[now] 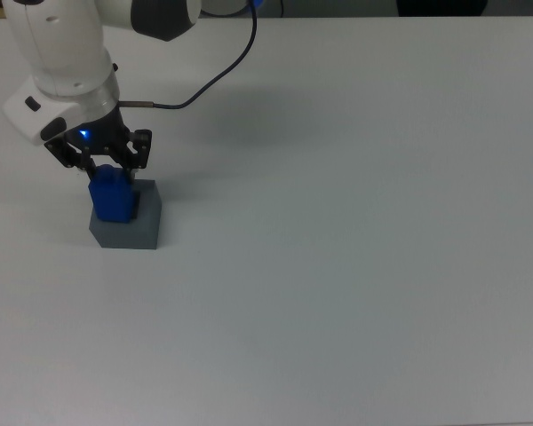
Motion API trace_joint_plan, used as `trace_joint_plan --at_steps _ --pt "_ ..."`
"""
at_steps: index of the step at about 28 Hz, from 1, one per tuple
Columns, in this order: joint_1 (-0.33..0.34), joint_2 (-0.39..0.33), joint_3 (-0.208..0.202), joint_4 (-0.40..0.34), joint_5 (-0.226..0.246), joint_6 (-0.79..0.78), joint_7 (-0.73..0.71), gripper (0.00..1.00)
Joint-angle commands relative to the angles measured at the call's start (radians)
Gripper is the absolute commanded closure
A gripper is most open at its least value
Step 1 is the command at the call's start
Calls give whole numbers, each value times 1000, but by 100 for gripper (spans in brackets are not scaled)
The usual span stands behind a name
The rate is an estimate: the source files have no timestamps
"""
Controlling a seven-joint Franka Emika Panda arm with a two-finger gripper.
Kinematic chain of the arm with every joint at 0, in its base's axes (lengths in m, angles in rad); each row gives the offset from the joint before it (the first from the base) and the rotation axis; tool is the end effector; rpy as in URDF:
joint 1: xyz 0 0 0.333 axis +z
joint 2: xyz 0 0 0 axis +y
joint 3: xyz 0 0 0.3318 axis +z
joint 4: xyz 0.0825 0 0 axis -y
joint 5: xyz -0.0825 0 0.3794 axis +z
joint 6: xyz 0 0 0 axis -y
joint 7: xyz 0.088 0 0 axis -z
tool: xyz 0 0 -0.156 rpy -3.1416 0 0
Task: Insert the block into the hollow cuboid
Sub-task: 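Lower the blue block into the grey cube's square opening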
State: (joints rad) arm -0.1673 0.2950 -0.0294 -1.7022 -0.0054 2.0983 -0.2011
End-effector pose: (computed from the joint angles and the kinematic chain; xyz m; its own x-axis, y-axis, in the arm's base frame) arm 0.6457 -0.1278 0.3984 0.9953 0.0102 0.0963 0.0070 -0.9994 0.0334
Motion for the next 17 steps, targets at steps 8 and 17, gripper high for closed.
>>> trace_joint_plan --at_steps 8,17 --pt "3 -25 3 -19 4 -31 -11 100" --pt "3 -37 5 -27 7 -31 -9 100"
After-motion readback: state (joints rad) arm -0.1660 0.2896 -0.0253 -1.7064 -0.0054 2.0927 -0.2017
